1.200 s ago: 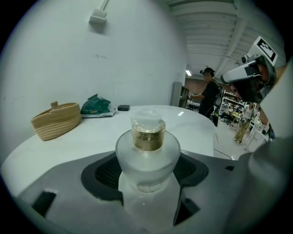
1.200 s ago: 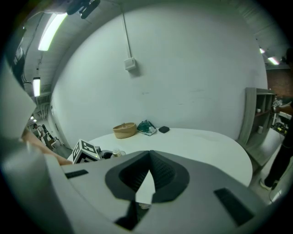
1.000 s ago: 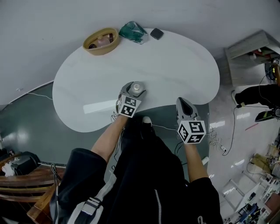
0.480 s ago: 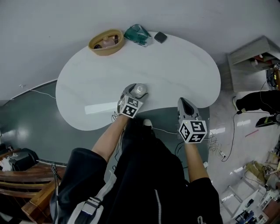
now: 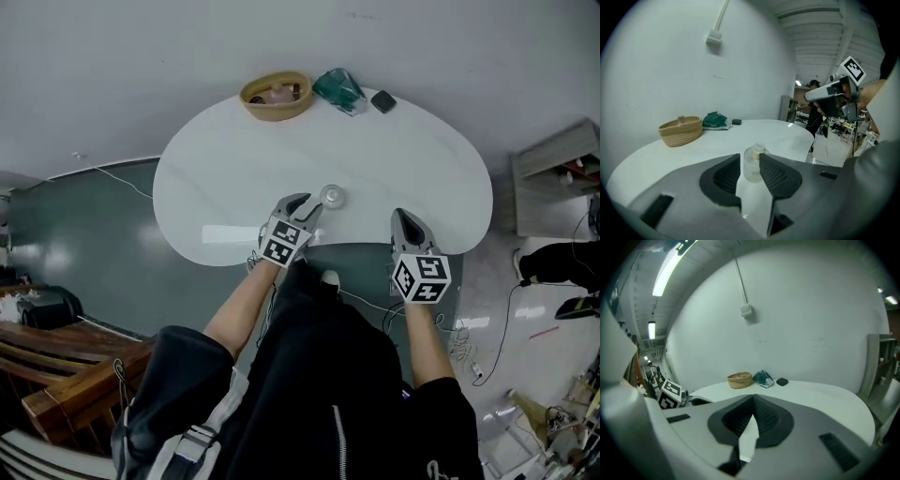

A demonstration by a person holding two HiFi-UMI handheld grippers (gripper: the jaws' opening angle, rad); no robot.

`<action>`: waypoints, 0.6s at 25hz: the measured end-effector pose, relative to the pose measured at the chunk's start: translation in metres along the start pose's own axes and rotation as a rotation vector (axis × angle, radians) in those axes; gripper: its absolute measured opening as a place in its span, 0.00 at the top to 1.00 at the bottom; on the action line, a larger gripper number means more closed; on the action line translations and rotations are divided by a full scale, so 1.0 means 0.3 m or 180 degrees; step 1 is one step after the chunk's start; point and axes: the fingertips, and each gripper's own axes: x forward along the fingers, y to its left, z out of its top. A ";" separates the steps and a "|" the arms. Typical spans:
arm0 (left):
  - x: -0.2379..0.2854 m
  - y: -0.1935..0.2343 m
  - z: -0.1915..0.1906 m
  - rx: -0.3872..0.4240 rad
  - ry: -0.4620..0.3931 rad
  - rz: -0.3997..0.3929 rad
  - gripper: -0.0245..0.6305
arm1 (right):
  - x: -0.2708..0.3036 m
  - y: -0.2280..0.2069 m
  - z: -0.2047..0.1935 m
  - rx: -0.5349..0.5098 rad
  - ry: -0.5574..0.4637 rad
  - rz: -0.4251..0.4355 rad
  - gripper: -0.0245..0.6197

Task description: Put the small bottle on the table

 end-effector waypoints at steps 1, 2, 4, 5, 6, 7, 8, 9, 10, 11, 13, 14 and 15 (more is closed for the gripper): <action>-0.029 0.009 0.021 0.0021 -0.0054 0.0031 0.81 | 0.010 0.013 0.014 -0.0018 -0.0030 0.0038 0.96; -0.058 0.020 0.044 0.0040 -0.0114 0.0068 0.89 | 0.020 0.025 0.030 -0.0021 -0.0067 0.0080 0.96; -0.118 0.050 0.093 0.0040 -0.0243 0.0155 0.96 | 0.039 0.051 0.064 0.0000 -0.0154 0.0161 0.96; -0.148 0.068 0.117 0.0013 -0.0307 0.0203 0.96 | 0.046 0.062 0.081 -0.0006 -0.0192 0.0192 0.96; -0.178 0.087 0.141 -0.0028 -0.0371 0.0256 0.96 | 0.051 0.074 0.099 -0.0030 -0.0227 0.0218 0.96; -0.209 0.108 0.165 -0.0077 -0.0434 0.0314 0.96 | 0.055 0.086 0.117 -0.0060 -0.0264 0.0244 0.96; -0.239 0.128 0.189 -0.0123 -0.0493 0.0373 0.96 | 0.058 0.097 0.135 -0.0092 -0.0302 0.0274 0.96; -0.267 0.145 0.212 -0.0159 -0.0545 0.0427 0.96 | 0.059 0.109 0.152 -0.0126 -0.0340 0.0306 0.96; -0.294 0.160 0.233 -0.0182 -0.0593 0.0474 0.96 | 0.061 0.119 0.168 -0.0166 -0.0376 0.0338 0.96; -0.319 0.173 0.254 -0.0192 -0.0639 0.0512 0.96 | 0.064 0.127 0.183 -0.0210 -0.0408 0.0364 0.96; -0.363 0.199 0.297 -0.0188 -0.0718 0.0573 0.96 | 0.073 0.140 0.212 -0.0283 -0.0456 0.0395 0.96; -0.385 0.209 0.314 -0.0183 -0.0751 0.0598 0.96 | 0.076 0.148 0.223 -0.0302 -0.0476 0.0408 0.96; -0.406 0.216 0.327 -0.0178 -0.0779 0.0620 0.96 | 0.075 0.157 0.232 -0.0319 -0.0496 0.0420 0.96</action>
